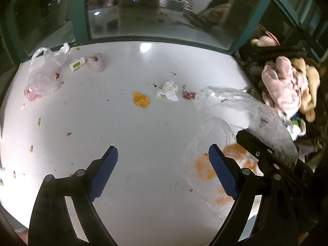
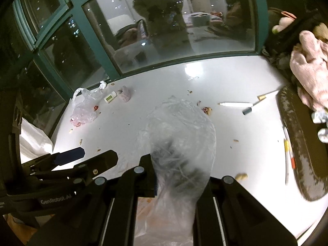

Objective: Collect trash
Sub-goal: 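Lift the clear bag with the right gripper and carry it to the bin, then open the right gripper over the bin to drop the clear bag, then move both grippers back toward the table, then move the open right gripper toward the crumpled white tissue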

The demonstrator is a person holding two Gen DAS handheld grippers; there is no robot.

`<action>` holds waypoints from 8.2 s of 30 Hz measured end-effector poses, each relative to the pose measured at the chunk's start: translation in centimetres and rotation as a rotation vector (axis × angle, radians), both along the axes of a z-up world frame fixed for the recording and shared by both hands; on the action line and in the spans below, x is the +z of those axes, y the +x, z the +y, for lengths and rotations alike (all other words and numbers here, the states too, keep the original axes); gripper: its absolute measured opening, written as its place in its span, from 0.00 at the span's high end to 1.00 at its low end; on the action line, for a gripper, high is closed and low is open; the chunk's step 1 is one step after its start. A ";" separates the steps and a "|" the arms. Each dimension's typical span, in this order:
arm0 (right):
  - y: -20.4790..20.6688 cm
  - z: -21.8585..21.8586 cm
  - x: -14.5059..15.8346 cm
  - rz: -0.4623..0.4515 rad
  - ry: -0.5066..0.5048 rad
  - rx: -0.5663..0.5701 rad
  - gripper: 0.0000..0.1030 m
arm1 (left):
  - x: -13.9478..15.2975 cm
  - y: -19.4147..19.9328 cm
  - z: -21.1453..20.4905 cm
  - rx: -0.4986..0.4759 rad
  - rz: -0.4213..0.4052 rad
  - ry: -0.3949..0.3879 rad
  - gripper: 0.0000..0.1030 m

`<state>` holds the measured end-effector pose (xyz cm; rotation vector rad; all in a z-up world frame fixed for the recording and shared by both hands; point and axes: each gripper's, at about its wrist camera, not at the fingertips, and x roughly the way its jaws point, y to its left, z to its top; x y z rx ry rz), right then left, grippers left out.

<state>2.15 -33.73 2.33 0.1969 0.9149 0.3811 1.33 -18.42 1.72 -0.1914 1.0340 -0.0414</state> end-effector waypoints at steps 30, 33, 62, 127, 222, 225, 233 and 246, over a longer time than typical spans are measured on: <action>-15.3 0.5 0.2 0.054 -0.092 -0.540 0.90 | -1.8 -7.4 -1.8 -0.539 0.054 -0.082 0.15; -16.9 -0.5 0.3 0.054 -0.100 -0.597 0.90 | -1.6 -8.1 -3.8 -0.603 0.046 -0.083 0.15; -37.2 -23.9 2.6 0.025 -0.163 -1.136 0.90 | 0.7 -22.8 -35.0 -1.136 0.021 -0.121 0.15; -38.3 -23.9 3.2 0.012 -0.308 -1.385 0.39 | -0.9 -20.5 -33.9 -1.161 0.078 -0.118 0.15; 7.6 3.5 -3.4 0.041 -0.117 -0.034 0.39 | -4.3 6.5 6.1 0.209 0.082 0.076 0.15; 9.2 3.9 -4.2 0.053 -0.141 -0.051 0.39 | -5.7 8.7 5.9 0.174 0.109 0.065 0.15; 14.3 5.4 -7.1 0.091 -0.188 -0.036 0.39 | -9.0 14.1 7.1 0.177 0.148 0.052 0.15; 21.7 7.3 -12.2 0.116 -0.239 -0.024 0.39 | -14.1 20.7 9.6 0.194 0.183 0.037 0.15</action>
